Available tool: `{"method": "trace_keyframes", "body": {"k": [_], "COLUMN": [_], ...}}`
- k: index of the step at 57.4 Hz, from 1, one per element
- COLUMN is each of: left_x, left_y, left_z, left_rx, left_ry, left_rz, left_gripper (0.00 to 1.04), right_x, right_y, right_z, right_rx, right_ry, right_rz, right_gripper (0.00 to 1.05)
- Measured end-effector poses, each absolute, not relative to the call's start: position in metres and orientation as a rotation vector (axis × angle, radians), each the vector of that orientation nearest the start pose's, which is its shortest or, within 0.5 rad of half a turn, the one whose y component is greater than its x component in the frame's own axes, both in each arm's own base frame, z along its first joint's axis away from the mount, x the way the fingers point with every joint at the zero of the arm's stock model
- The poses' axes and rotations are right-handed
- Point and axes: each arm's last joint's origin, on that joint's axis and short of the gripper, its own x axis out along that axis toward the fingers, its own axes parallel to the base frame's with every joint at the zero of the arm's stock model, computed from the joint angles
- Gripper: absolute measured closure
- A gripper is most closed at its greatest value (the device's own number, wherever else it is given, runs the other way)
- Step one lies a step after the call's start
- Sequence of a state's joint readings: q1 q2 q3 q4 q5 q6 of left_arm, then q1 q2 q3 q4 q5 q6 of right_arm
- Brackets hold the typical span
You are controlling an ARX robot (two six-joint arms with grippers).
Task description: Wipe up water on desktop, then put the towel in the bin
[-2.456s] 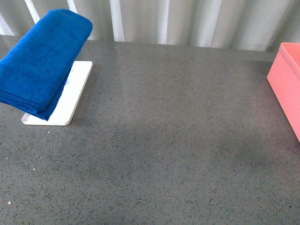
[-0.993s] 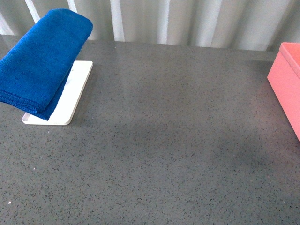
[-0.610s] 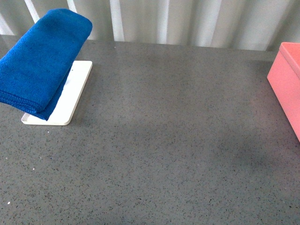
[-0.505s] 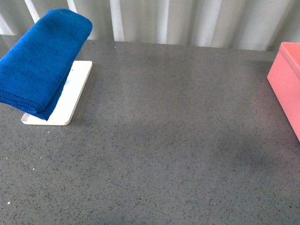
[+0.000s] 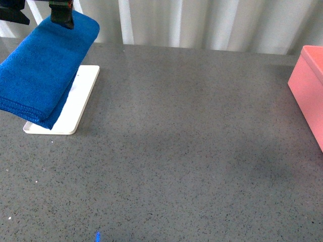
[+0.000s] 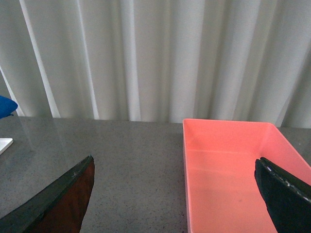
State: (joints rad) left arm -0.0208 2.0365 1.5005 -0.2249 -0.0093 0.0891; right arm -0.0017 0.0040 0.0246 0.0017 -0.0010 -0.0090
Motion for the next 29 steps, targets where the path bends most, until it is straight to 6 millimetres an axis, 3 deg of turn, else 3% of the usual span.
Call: {"method": "trace_keyframes", "body": {"k": [29], "left_x": [0.452], "left_y": [-0.009], "left_z": [0.175], "left_rx": [0.130], "left_ry": [0.791], "left_rz": [-0.030], "left_gripper": [0.07], "right_x": [0.096], "right_y": [0.000], "right_z": [0.172], "right_rx": [-0.009], "right_ry": [-0.022], "right_rz": [-0.001], "right_gripper": [0.07]}}
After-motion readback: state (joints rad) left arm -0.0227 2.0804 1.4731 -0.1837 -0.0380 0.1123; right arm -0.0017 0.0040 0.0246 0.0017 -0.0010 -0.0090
